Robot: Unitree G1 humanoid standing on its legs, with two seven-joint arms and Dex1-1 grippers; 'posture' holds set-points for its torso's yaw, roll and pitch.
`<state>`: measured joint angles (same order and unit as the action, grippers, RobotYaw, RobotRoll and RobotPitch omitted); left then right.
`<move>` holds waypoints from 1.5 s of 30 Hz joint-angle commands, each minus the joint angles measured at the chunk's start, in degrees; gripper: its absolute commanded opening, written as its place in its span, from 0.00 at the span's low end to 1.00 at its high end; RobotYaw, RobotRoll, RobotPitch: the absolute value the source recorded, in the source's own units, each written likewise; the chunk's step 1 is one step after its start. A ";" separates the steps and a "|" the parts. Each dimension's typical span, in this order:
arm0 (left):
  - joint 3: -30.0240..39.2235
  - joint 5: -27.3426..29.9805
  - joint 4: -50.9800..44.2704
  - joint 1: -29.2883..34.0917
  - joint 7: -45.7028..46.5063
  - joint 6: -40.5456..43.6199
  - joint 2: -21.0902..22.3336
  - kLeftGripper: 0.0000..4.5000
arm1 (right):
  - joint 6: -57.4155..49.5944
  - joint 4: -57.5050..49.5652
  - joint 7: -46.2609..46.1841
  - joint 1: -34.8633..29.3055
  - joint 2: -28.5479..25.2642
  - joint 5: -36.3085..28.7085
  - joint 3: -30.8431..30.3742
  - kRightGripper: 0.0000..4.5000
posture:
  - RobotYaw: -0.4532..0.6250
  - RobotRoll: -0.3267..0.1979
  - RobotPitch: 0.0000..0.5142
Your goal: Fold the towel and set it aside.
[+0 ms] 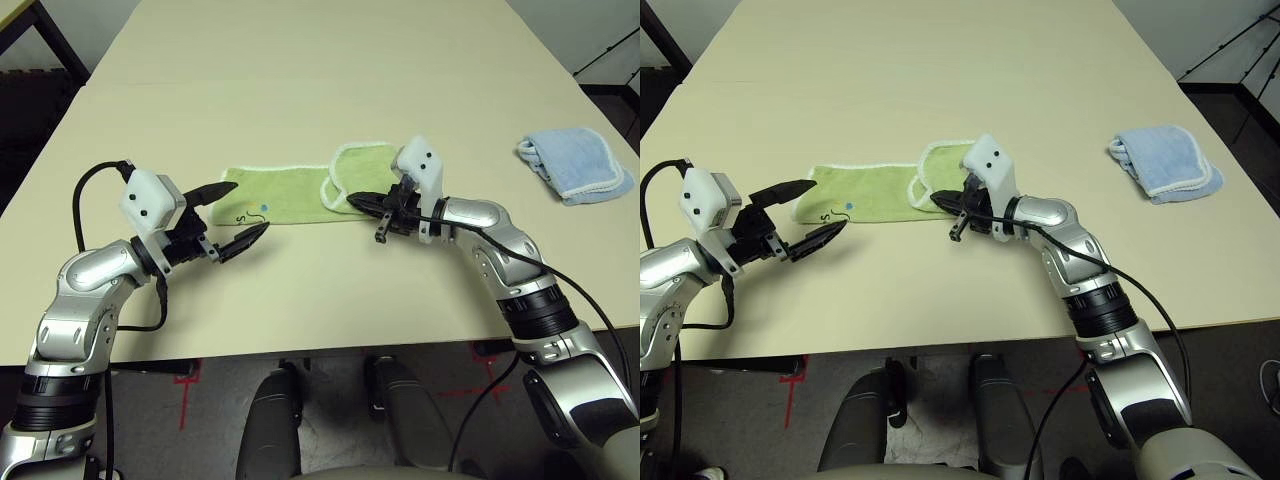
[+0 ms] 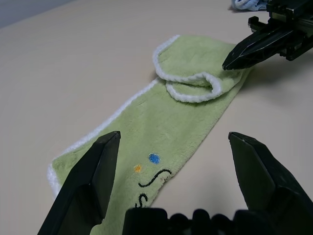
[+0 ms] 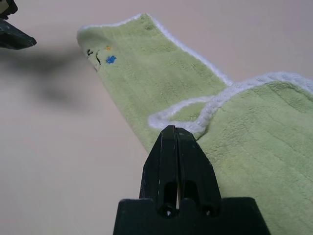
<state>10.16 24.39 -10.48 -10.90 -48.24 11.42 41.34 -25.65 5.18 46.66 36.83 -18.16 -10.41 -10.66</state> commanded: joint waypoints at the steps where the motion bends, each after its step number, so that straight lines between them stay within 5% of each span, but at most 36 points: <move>1: -0.24 -0.75 -1.03 0.56 0.17 0.26 -0.02 1.00 | 0.40 0.60 0.76 0.07 -0.40 0.32 -0.97 0.31 | 0.37 0.62 0.37; 9: -0.19 -0.68 -1.39 1.01 0.60 0.22 -0.19 1.00 | 1.41 5.09 -1.81 3.02 1.51 3.12 -1.73 0.99 | 0.38 0.62 0.37; 19: 0.23 -0.59 -1.91 1.65 1.15 0.31 0.01 1.00 | 2.91 8.06 -0.35 4.76 1.62 4.90 -3.71 0.99 | 0.39 0.62 0.36; 22: 0.26 -0.59 -2.01 1.75 1.26 0.35 0.06 1.00 | 2.68 7.91 0.05 4.37 1.29 5.31 -3.86 0.86 | 0.39 0.62 0.36; 32: 0.16 -0.63 -1.49 1.43 1.01 0.13 0.24 1.00 | 1.07 7.97 -0.28 3.79 -0.71 6.05 -3.82 0.01 | 0.39 0.62 0.35; 45: 0.16 -0.68 -1.40 1.18 0.88 0.27 0.43 1.00 | -0.15 6.31 1.26 2.84 -0.87 5.61 -4.29 0.01 | 0.39 0.62 0.36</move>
<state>10.20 24.39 -11.06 -10.27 -46.99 11.45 41.30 -25.15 12.40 47.28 40.94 -18.62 -4.54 -14.37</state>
